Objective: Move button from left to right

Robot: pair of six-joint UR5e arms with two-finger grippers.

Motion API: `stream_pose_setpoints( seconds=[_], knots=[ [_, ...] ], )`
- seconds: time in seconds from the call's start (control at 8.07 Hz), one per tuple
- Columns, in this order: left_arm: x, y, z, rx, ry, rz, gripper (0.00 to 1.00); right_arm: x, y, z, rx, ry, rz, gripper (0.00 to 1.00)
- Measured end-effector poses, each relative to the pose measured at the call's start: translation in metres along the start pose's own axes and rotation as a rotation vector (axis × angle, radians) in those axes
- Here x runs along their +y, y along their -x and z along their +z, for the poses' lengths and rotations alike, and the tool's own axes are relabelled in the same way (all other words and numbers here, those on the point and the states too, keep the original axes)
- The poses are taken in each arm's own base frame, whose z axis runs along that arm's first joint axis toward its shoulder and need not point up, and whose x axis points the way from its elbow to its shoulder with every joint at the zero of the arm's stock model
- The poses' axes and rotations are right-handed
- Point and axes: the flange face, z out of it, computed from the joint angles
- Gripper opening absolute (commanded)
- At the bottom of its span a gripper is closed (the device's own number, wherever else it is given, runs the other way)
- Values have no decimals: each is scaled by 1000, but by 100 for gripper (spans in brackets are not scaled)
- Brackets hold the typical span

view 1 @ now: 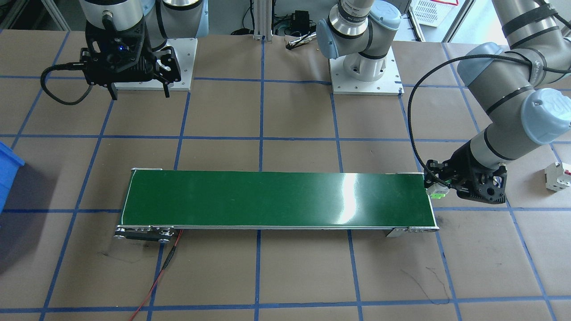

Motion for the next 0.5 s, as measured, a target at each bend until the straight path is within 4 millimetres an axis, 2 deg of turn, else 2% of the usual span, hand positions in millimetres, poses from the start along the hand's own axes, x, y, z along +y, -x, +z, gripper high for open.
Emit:
stream_pose_setpoints(
  seconds=[0.5],
  knots=[
    [-18, -1, 35, 39, 11, 15, 0, 0, 0, 0, 0, -1, -1, 100]
  ],
)
